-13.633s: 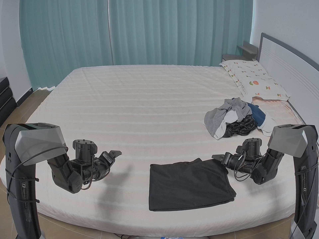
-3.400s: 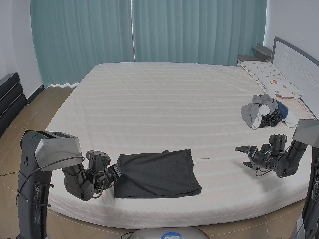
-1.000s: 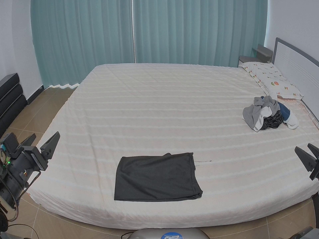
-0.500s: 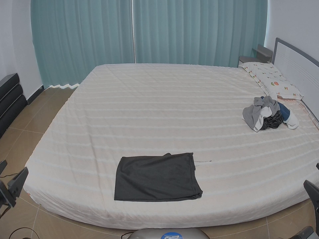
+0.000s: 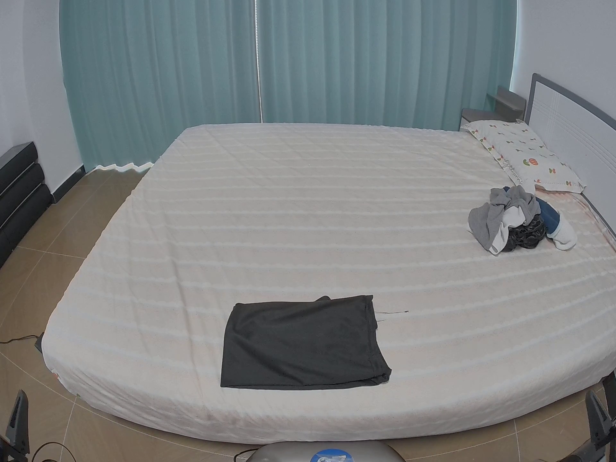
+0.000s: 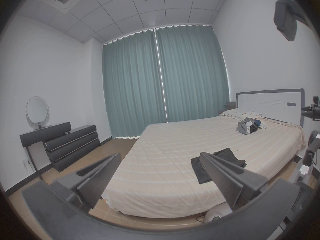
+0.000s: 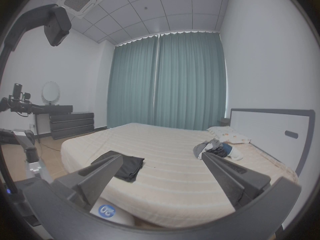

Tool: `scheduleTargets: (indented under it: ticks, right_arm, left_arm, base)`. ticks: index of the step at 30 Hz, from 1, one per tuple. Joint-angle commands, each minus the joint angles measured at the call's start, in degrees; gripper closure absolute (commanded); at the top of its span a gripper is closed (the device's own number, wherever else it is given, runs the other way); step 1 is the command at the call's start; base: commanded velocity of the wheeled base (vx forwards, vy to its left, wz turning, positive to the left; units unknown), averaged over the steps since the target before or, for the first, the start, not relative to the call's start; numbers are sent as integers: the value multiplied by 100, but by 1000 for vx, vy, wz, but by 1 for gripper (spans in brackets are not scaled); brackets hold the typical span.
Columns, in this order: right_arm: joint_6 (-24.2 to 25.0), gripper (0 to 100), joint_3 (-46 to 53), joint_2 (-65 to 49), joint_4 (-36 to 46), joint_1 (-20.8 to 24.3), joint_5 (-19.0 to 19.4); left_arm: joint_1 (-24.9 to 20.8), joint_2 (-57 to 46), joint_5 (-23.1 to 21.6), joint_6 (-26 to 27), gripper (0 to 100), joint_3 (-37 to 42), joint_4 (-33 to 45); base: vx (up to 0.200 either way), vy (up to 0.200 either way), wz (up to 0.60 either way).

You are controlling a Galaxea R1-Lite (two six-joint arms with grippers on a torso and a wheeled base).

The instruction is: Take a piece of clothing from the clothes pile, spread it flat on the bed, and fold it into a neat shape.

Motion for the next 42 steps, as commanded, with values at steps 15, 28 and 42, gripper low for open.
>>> scheduleTargets:
  ticks: [15,28,42]
  right_arm:
    - [-87,0,1229,-261,-834,-3,-1276]
    - [493,0,1308,-261,-702,-21,-1100]
    - [475,0,1308,-261,-710,-21,-1073]
  left_arm:
    - [118,-311,-632,196,0,2630,-3041]
    - [118,-302,-1634,-709,0,2603,-2584]
    - [118,-320,-755,-682,0,2612,-2250]
  base:
    - [0,0,0]
    - [0,0,0]
    - [0,0,0]
